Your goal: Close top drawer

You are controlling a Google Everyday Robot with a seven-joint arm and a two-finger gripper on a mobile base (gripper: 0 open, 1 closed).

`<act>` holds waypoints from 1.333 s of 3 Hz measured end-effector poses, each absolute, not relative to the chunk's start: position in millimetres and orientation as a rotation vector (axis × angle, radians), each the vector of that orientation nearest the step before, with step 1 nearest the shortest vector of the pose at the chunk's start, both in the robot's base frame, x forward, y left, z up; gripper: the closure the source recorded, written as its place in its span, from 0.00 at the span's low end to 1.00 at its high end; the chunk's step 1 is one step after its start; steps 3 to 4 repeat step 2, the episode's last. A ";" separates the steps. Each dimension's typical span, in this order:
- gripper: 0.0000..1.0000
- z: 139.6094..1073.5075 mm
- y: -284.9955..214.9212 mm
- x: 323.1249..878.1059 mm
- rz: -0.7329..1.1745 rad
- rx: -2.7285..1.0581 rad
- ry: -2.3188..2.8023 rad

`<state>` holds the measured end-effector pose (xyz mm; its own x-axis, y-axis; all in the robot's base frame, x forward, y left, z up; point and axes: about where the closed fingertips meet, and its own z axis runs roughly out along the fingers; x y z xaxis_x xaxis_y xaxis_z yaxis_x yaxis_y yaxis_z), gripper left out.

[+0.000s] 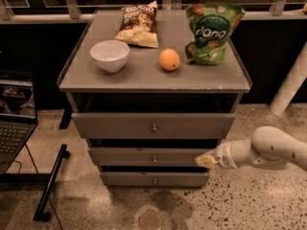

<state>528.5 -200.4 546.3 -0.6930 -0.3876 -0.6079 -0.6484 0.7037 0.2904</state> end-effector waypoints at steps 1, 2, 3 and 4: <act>0.13 546.3 -200.4 528.5 0.677 -0.792 2.397; 0.00 546.3 -200.4 528.5 0.677 -0.792 2.397; 0.00 546.3 -200.4 528.5 0.677 -0.792 2.397; 0.00 546.3 -200.4 528.5 0.677 -0.792 2.397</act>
Offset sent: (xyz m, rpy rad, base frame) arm 0.0000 0.0000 0.0000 0.0000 0.0000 0.0001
